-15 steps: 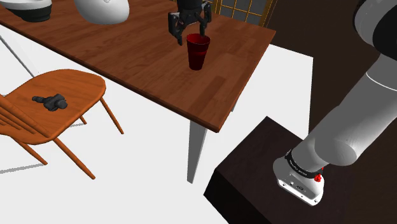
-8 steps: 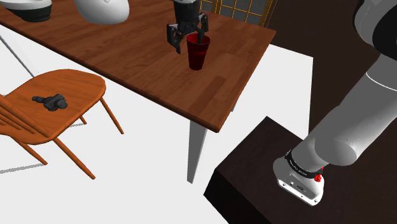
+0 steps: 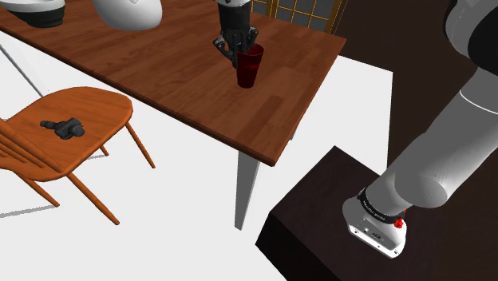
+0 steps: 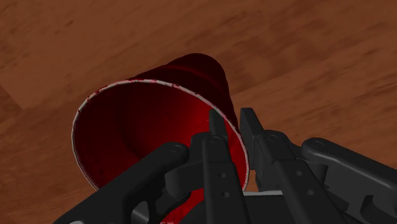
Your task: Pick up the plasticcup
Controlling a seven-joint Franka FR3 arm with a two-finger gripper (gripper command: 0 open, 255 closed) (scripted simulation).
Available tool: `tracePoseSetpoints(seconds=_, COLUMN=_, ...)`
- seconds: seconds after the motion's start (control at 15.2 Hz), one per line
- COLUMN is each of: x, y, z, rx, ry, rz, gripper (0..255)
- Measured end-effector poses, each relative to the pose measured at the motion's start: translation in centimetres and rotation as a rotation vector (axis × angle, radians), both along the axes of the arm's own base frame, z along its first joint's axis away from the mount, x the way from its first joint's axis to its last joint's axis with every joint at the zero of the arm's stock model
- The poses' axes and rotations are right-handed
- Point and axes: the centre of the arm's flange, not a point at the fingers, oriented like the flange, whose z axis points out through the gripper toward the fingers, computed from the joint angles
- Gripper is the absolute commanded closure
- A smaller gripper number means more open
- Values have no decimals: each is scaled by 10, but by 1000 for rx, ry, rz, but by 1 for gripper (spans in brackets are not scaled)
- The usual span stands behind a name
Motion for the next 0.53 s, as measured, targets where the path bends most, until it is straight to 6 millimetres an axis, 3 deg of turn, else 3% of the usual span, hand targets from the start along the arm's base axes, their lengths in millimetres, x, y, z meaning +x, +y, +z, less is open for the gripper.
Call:
tracePoseSetpoints(seconds=0.26, x=0, y=0, z=3, rx=0, ry=0, rz=0, gripper=255)
tracePoseSetpoints(seconds=0.53, x=1, y=2, z=21, rx=0, ry=-1, rz=0, gripper=255)
